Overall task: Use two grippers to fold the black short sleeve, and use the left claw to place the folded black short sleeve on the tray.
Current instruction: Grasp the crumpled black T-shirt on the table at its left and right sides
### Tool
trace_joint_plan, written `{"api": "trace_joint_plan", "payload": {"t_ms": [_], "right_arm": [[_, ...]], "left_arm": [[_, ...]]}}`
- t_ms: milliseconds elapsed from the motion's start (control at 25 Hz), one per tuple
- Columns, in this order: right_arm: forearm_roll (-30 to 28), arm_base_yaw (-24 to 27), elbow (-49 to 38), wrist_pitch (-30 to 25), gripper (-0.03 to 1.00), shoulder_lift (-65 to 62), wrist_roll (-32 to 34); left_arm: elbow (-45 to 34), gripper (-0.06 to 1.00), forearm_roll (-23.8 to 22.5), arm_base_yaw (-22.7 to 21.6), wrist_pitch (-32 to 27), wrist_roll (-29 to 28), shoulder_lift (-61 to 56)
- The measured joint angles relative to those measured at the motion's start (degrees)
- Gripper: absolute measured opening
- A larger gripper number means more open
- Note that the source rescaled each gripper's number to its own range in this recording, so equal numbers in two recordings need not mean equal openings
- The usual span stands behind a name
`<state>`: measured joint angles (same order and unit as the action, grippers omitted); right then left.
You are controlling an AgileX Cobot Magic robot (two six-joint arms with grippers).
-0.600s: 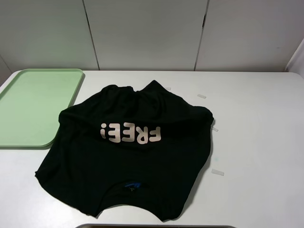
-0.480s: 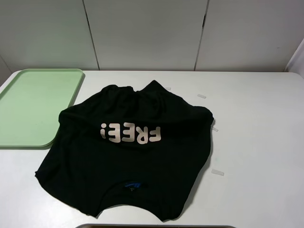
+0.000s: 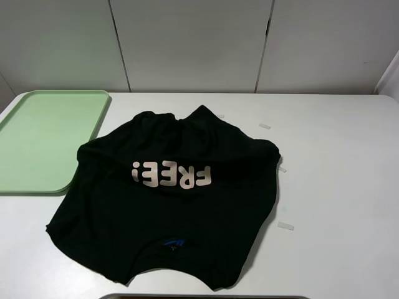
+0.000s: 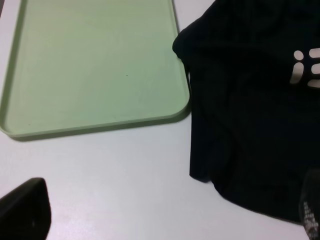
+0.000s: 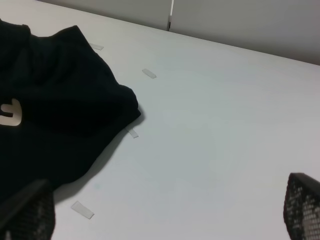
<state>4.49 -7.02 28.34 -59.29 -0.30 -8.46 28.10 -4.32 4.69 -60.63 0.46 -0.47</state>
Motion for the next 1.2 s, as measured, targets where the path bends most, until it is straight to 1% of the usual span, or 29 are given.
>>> {"api": "trace_joint_plan", "payload": {"t_ms": [960, 1200], "right_arm": [[0.64, 0.0, 0.0, 0.0, 1.0, 0.0, 0.0], [0.75, 0.0, 0.0, 0.0, 1.0, 0.0, 0.0]], "left_arm": [[0.0, 1.0, 0.05, 0.0, 0.0, 0.0, 0.0], [0.0, 1.0, 0.05, 0.7, 0.0, 0.0, 0.0]]}}
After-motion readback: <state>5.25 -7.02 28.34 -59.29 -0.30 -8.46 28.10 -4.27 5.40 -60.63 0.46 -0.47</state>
